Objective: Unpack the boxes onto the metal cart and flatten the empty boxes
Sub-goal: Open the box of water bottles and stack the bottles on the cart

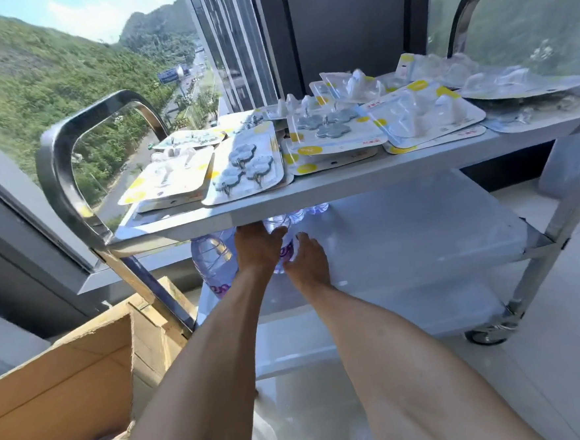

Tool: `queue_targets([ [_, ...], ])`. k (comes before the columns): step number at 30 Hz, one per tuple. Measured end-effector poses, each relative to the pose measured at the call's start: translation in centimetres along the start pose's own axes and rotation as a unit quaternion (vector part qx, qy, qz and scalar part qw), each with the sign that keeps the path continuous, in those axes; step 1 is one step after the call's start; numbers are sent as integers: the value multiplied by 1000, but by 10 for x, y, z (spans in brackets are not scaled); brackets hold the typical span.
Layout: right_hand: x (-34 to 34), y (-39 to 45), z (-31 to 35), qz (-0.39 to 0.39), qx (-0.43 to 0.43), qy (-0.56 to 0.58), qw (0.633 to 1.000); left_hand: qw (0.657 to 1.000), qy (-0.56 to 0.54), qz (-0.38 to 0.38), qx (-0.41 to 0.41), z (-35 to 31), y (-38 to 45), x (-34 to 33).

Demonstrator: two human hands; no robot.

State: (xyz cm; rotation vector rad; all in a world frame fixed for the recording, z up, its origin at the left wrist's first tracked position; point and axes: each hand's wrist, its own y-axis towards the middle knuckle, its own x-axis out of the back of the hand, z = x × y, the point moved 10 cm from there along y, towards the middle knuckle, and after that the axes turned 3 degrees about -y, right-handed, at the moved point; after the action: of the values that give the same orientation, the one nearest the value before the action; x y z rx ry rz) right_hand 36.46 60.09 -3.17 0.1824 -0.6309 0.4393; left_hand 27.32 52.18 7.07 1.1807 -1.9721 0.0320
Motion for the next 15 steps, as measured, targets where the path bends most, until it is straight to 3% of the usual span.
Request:
queue_targets([
  [5,-8,27,11,-21,11,-9,1000,998,-37,0,56,25,22,-14],
  [9,-15,44,14,-37,-7,-28,999,990,-30,97,100,46,35,-49],
  [12,-22,59,16,-34,-4,-37,999,998,30,40,38,34,48,-45],
  [15,-29,72,17,-34,-3,-35,999,997,66,50,7,35,61,-53],
])
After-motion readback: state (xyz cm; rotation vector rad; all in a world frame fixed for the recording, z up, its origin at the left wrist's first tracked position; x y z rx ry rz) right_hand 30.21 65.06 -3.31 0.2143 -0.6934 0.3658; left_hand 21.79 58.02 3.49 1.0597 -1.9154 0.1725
